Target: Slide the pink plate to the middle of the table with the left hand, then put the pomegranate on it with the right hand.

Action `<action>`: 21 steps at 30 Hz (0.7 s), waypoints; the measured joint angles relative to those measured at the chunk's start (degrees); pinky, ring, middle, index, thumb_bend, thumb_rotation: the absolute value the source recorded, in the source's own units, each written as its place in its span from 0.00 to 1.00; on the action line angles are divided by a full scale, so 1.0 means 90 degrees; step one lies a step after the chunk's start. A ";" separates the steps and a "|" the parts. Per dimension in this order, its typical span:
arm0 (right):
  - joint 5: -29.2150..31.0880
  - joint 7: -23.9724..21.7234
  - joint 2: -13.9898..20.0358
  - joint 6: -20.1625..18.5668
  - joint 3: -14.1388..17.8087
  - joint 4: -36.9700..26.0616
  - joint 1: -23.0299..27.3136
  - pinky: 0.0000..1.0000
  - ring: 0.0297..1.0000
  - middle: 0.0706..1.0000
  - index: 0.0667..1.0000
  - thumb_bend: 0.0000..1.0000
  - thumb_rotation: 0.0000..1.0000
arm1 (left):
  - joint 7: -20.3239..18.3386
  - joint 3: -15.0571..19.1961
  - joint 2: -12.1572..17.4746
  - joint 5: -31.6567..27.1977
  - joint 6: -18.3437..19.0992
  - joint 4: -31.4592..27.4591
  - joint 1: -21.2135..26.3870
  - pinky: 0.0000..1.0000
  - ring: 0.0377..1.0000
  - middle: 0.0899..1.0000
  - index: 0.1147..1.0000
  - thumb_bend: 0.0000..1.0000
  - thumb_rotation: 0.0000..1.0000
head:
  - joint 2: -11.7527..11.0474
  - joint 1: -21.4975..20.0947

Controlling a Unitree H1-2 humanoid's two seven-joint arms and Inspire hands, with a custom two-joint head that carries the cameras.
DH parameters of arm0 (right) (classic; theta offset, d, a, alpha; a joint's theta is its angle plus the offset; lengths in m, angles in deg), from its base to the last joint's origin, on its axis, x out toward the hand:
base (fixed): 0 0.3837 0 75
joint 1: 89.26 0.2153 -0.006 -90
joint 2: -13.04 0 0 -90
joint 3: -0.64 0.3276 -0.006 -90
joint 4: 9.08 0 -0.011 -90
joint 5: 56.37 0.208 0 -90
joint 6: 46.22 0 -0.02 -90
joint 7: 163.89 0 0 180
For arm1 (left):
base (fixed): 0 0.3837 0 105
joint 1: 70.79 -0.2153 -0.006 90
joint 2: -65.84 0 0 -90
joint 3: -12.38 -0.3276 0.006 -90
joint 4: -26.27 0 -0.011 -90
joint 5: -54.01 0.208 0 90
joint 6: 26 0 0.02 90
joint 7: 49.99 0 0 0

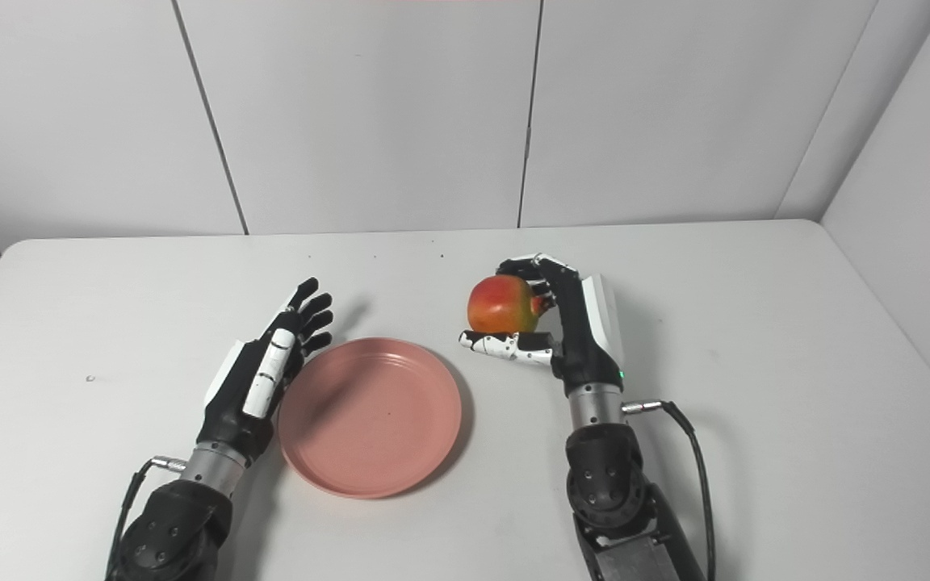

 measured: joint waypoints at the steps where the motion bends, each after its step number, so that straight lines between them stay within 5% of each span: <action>1: -0.0035 -0.0016 -0.0005 0.0000 -0.0037 0.0000 -0.0011 0.39 0.41 0.45 0.48 0.52 0.00 | 0.0007 -0.0001 -0.0006 0.0004 -0.0002 0.0011 0.0001 0.89 0.93 0.93 0.93 0.56 1.00 | 0.0000 0.0000; 21: -0.0017 -0.0382 -0.0111 0.0637 -0.0523 0.0112 -0.0056 0.39 0.41 0.45 0.49 0.52 0.00 | 0.0059 -0.0003 -0.0071 0.0003 -0.0019 0.0157 0.0017 0.90 0.93 0.93 0.93 0.56 1.00 | 0.0010 0.0098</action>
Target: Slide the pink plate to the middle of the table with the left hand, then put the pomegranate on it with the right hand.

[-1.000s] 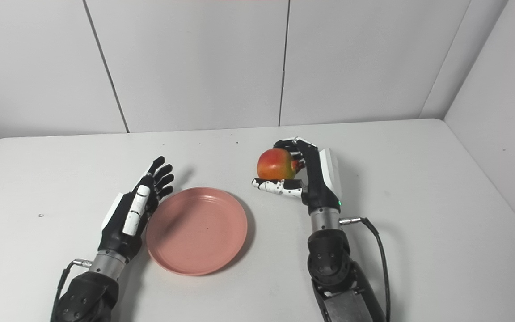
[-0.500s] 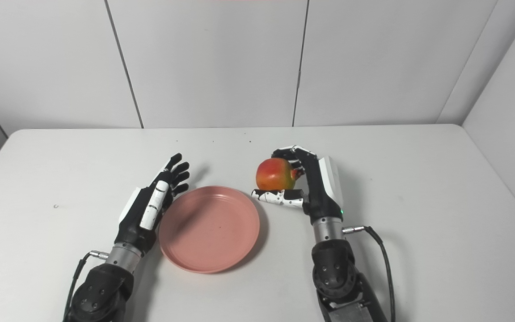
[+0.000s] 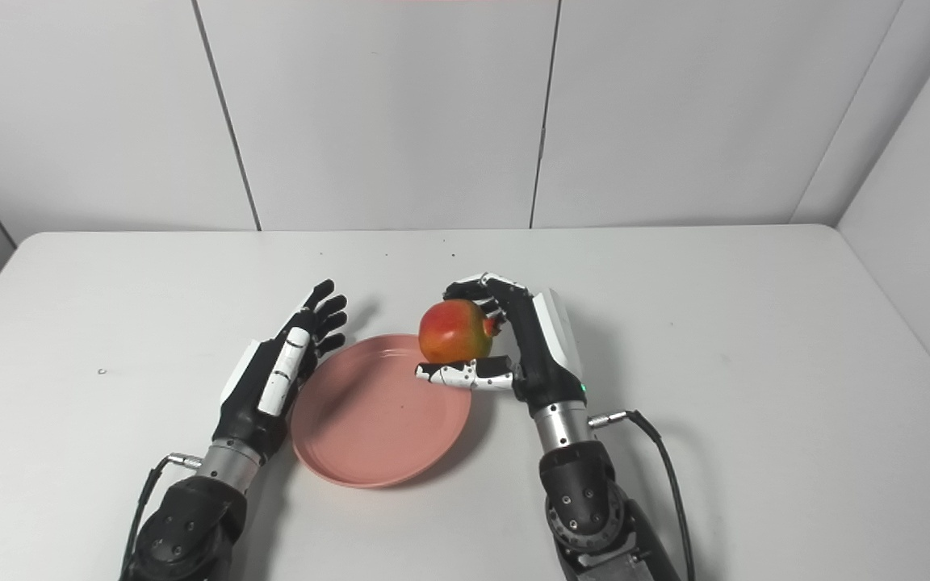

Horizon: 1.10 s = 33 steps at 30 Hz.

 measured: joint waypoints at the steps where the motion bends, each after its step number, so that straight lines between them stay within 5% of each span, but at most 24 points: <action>1: -0.0016 -0.0001 0.0002 0.0023 -0.0015 0.0019 0.0000 0.39 0.40 0.45 0.49 0.52 0.00 | 0.0000 0.0000 -0.0001 0.0000 0.0000 -0.0001 0.0000 0.90 0.93 0.93 0.93 0.56 1.00 | 0.0000 0.0010; 33: -0.0302 -0.0301 -0.0162 0.0246 -0.0319 0.0470 0.0014 0.34 0.38 0.45 0.51 0.51 0.00 | -0.0010 0.0128 -0.0050 -0.0151 -0.0023 -0.0040 -0.0005 0.93 0.94 0.94 0.94 0.54 1.00 | 0.0029 -0.0029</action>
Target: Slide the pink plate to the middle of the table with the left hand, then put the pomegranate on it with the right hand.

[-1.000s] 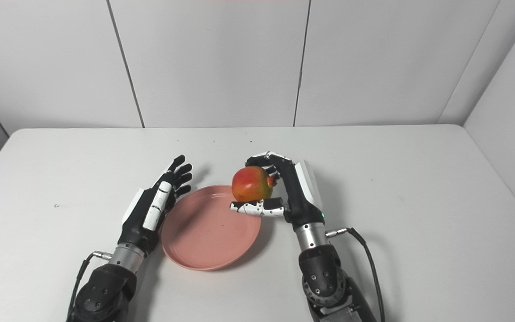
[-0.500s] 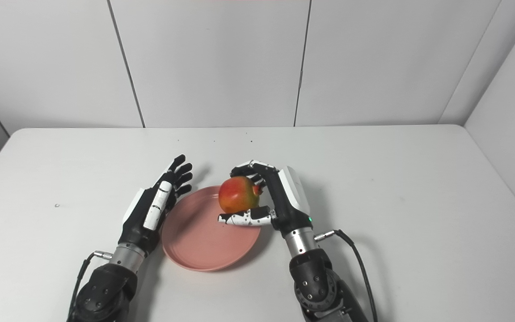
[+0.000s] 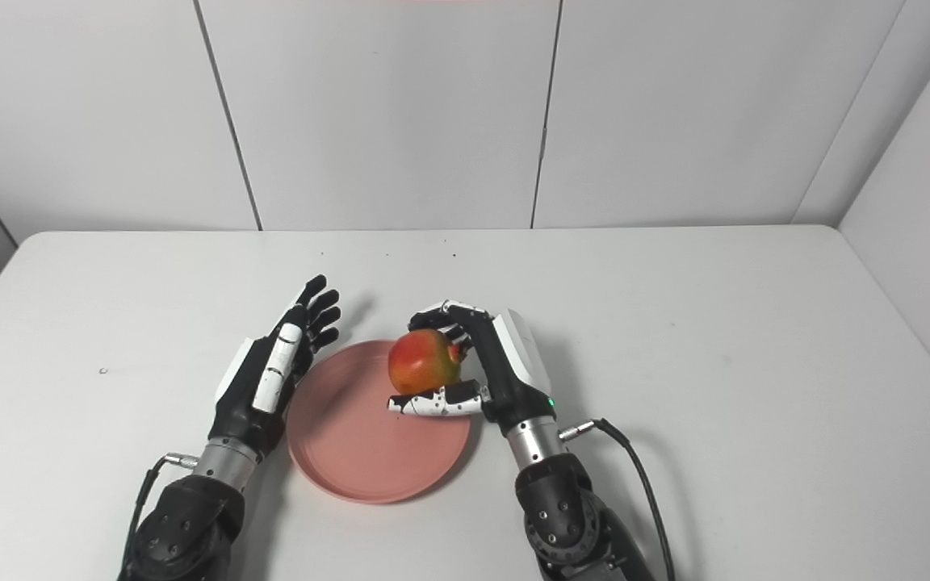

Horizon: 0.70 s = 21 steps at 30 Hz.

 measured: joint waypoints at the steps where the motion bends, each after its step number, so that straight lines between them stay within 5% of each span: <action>1: -0.0026 -0.0006 0.0000 0.0000 -0.0018 0.0005 0.0009 0.34 0.38 0.45 0.51 0.51 0.00 | 0.0004 0.0013 0.0001 0.0000 0.0000 0.0000 0.0000 0.93 0.94 0.94 0.94 0.54 1.00 | 0.0000 0.0000; 21: -0.0217 -0.0019 -0.0015 0.0000 -0.0113 -0.0001 0.0019 0.35 0.39 0.44 0.50 0.51 0.00 | 0.0135 0.0101 0.0039 0.0152 -0.0151 0.0029 0.0003 0.91 0.93 0.93 0.92 0.55 1.00 | 0.0010 -0.0029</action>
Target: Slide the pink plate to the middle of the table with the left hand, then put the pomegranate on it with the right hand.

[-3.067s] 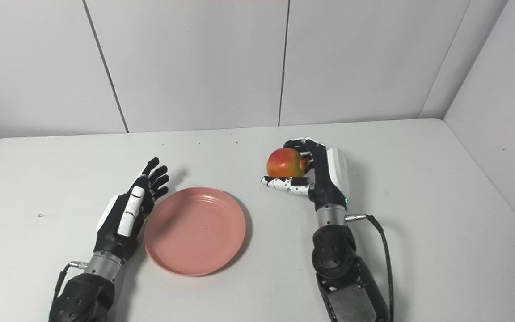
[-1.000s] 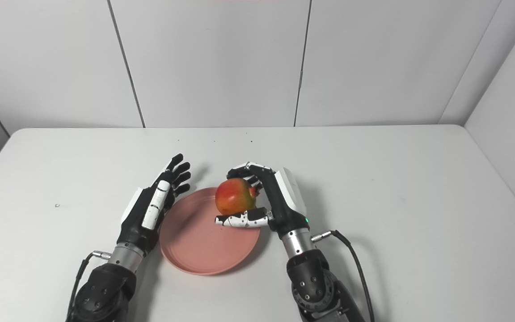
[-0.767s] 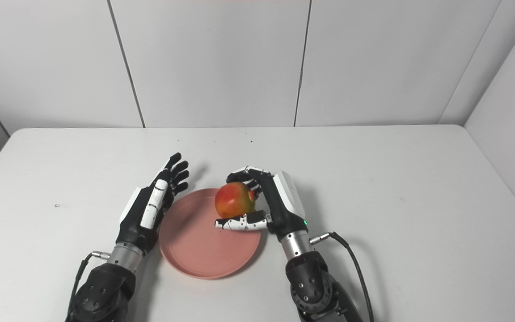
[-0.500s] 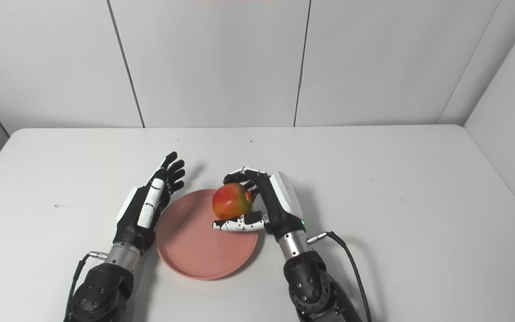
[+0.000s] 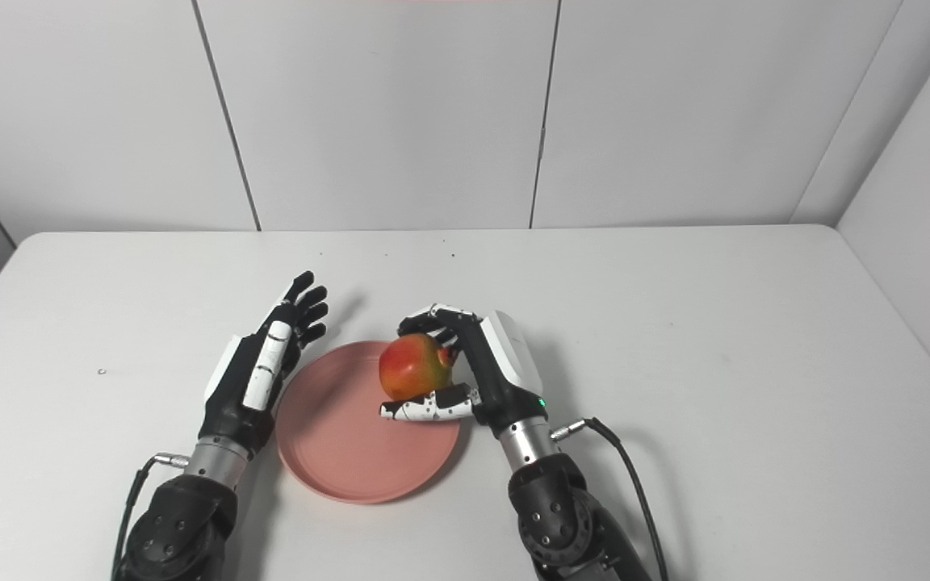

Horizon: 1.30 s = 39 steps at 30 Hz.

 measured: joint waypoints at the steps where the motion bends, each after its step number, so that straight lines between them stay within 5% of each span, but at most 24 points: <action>1: -0.0011 0.0004 -0.0005 0.0000 0.0002 0.0000 0.0000 0.35 0.38 0.44 0.51 0.51 0.00 | 0.0000 0.0014 -0.0001 0.0000 0.0003 0.0000 0.0000 0.92 0.93 0.93 0.93 0.55 1.00 | -0.0010 0.0010; 14: -0.0215 0.0519 -0.0201 0.0408 0.0093 0.0000 -0.0018 0.32 0.37 0.46 0.52 0.51 0.00 | 0.0000 0.0016 0.0117 0.0048 0.0267 -0.0024 0.0000 0.91 0.93 0.93 0.93 0.55 1.00 | -0.0010 0.0010; 30: -0.0477 0.0523 -0.0215 0.0574 -0.0037 -0.0055 -0.0038 0.40 0.40 0.45 0.49 0.51 0.00 | 0.0001 0.0027 0.0156 0.0173 0.0676 -0.0216 -0.0001 0.91 0.92 0.92 0.93 0.56 1.00 | 0.0010 0.0019; 39: -0.0472 0.0128 -0.0216 0.0571 -0.0315 -0.0063 -0.0051 0.34 0.38 0.43 0.51 0.51 0.00 | -0.0014 0.0020 0.0193 0.0171 0.0682 -0.0223 -0.0002 0.90 0.93 0.93 0.93 0.56 1.00 | 0.0010 0.0020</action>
